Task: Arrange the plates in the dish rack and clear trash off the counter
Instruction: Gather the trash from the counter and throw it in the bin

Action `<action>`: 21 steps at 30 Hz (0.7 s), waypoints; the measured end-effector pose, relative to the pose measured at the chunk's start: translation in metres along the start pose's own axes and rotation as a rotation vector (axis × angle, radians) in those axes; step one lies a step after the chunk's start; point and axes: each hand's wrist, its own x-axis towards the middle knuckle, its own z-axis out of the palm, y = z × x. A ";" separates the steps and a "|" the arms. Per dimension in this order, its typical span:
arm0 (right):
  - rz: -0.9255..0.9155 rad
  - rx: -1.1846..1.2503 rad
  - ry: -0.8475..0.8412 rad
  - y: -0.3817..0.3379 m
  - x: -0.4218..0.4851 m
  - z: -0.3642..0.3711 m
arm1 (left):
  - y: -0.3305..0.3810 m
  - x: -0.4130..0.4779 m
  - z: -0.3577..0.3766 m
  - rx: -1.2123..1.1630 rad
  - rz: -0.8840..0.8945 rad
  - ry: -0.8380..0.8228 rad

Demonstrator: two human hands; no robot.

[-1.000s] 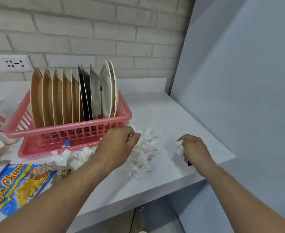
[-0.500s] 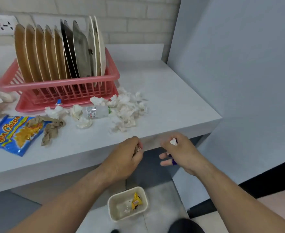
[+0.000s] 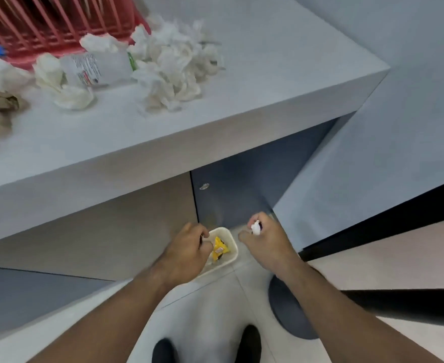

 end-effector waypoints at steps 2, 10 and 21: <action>0.042 0.000 -0.037 0.031 0.015 0.026 | -0.039 0.008 0.032 0.018 -0.051 -0.060; 0.170 0.013 -0.168 0.174 0.081 0.125 | -0.173 0.073 0.165 -0.017 -0.195 -0.158; 0.305 -0.050 -0.290 0.251 0.171 0.202 | -0.263 0.142 0.248 0.191 -0.126 0.093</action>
